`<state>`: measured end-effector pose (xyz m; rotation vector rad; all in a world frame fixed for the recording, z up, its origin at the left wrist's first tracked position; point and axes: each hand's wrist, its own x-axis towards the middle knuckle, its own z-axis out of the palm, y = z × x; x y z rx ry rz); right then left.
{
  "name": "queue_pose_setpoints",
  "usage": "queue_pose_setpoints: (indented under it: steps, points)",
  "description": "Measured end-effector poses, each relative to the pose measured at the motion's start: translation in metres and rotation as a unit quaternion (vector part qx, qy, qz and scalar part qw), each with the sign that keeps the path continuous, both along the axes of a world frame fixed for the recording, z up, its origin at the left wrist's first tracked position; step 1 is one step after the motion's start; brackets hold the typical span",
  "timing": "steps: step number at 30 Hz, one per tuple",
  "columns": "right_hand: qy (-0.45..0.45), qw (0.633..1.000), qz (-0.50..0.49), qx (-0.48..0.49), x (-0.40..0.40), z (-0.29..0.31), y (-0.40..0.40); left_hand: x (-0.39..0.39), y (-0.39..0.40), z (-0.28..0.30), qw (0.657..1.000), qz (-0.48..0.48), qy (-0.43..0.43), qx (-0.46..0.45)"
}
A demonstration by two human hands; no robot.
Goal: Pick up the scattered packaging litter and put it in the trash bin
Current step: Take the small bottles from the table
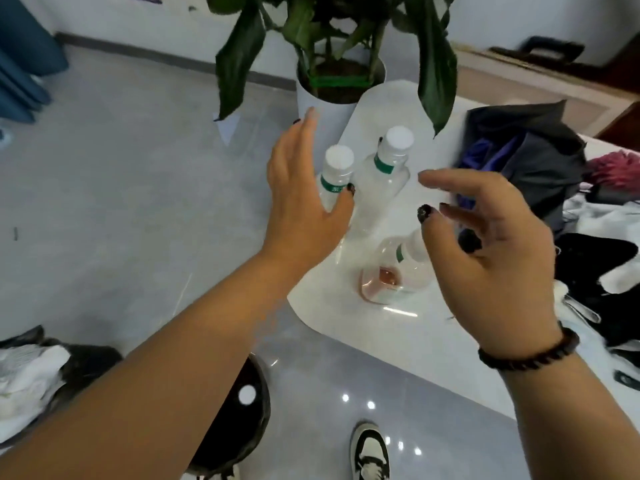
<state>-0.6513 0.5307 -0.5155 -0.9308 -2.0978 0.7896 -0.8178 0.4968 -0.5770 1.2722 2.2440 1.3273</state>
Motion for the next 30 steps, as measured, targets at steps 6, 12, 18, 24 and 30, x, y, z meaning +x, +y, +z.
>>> queue_pose_setpoints:
  steps: [6,12,18,24,30]
  points:
    - [-0.343,0.931,-0.004,-0.125,0.002,-0.026,0.015,-0.01,0.041,-0.003,0.978,-0.074,0.068,-0.183]
    - [-0.264,0.961,0.005,-0.078,0.0,-0.038,-0.008,-0.023,0.004,-0.005,0.991,-0.018,0.003,-0.132]
    - [-0.163,0.979,0.112,-0.057,-0.044,-0.024,-0.048,-0.063,-0.109,0.003,0.989,0.118,-0.089,-0.02]
    - [-0.167,0.957,0.186,-0.144,-0.107,-0.04,-0.095,-0.08,-0.238,-0.029,0.945,0.291,-0.149,-0.003]
    - [-0.275,0.91,0.221,-0.217,-0.151,-0.096,-0.161,-0.08,-0.326,-0.099,0.907,0.35,-0.203,-0.117]
